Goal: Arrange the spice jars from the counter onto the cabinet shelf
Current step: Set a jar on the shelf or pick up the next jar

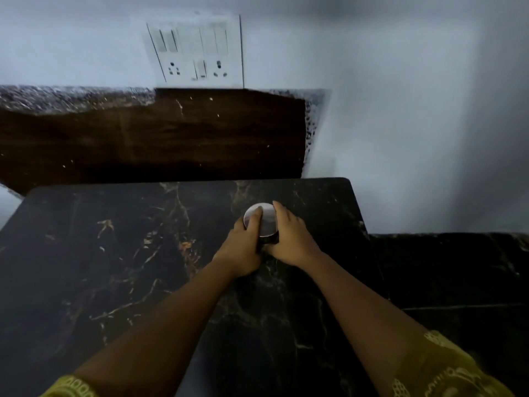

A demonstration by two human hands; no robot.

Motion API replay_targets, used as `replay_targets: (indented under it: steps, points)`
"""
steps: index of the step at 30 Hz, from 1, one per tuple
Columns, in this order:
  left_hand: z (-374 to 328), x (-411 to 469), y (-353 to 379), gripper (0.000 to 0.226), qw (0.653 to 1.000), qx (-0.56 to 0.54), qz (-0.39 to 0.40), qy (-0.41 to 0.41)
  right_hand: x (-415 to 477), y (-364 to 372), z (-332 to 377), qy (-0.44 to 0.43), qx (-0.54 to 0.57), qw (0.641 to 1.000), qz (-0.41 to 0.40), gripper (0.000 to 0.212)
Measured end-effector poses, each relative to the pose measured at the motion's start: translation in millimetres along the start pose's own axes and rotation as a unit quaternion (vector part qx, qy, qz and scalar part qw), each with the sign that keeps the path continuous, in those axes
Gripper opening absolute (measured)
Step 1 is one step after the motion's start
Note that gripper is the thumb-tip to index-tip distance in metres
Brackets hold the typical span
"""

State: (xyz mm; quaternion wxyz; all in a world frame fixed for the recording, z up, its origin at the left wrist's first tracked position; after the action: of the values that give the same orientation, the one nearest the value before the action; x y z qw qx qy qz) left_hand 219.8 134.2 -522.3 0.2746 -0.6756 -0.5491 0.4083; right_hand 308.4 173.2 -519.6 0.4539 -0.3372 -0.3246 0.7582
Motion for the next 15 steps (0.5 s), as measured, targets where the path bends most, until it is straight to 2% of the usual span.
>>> replay_targets:
  steps: [5, 8, 12, 15]
  points:
    - [2, 0, 14, 0.093, 0.997, -0.063, -0.054, 0.009, -1, 16, -10, 0.002, 0.070, 0.998, -0.007, 0.093]
    - [1, -8, -2, 0.096, 0.985, -0.134, -0.103, 0.027, -12, 4, -7, -0.012, 0.122, 0.992, -0.041, 0.091]
    - [-5, -32, -41, 0.114, 0.948, -0.266, -0.162, 0.071, -36, -25, 5, -0.016, 0.263, 0.962, -0.068, 0.086]
    - [-22, -59, -59, 0.107, 0.930, -0.310, -0.167, 0.102, -59, -30, 26, -0.028, 0.362, 0.932, -0.019, 0.087]
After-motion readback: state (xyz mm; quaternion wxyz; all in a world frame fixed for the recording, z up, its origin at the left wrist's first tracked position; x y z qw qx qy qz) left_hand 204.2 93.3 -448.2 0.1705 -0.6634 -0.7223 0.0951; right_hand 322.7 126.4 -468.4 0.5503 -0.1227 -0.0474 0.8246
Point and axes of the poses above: each hand's wrist, its own x-axis towards the middle knuckle, its own y-axis out of the palm, z = x × y, the point moved 10 cm from there along x, towards the middle knuckle, and after that the axes turned 1 degree about y, right-handed, at the moved point
